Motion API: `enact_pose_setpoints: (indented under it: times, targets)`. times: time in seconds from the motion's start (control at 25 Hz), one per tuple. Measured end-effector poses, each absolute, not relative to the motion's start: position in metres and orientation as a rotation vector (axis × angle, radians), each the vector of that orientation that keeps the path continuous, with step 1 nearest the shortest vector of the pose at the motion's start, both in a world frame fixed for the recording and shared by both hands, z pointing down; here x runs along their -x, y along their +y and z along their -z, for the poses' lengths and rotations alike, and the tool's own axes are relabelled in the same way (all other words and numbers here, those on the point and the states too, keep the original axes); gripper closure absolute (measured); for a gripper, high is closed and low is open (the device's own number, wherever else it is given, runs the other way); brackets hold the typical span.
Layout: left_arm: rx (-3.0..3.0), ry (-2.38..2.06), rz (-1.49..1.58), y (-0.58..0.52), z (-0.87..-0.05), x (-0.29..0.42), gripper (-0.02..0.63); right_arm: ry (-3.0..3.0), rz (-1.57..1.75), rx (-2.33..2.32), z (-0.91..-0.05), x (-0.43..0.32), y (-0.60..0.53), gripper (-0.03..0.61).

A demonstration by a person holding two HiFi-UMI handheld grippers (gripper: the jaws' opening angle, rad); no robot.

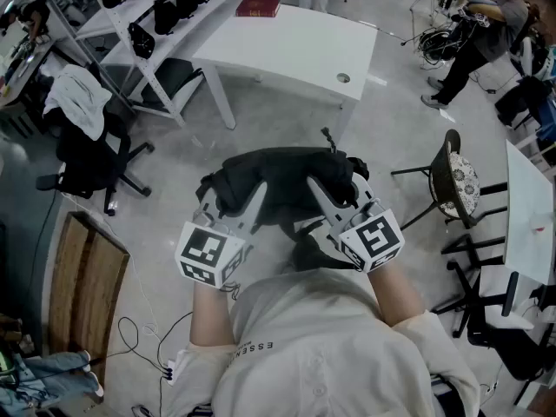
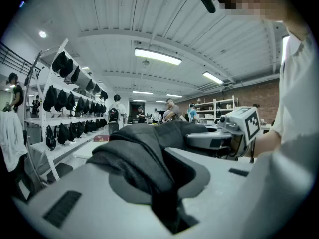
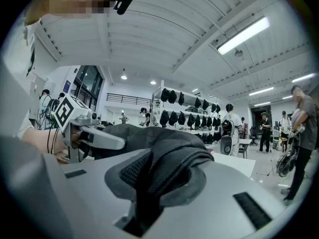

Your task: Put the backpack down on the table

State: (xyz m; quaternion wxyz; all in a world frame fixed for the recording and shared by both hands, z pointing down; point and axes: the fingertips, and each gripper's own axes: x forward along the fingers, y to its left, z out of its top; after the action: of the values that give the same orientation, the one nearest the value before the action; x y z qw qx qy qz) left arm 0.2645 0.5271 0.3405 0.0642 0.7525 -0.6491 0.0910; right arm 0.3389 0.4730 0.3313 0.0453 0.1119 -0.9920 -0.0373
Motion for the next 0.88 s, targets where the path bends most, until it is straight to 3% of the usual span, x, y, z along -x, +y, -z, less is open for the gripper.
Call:
enact_pose_setpoints:
  times: [0.88]
  targets:
    - [-2.208, -1.992, -0.272, 0.486, -0.363, -0.213, 0.537, -3.036, 0.015, -0.232, -0.355, -0.284, 0.426, 0.497]
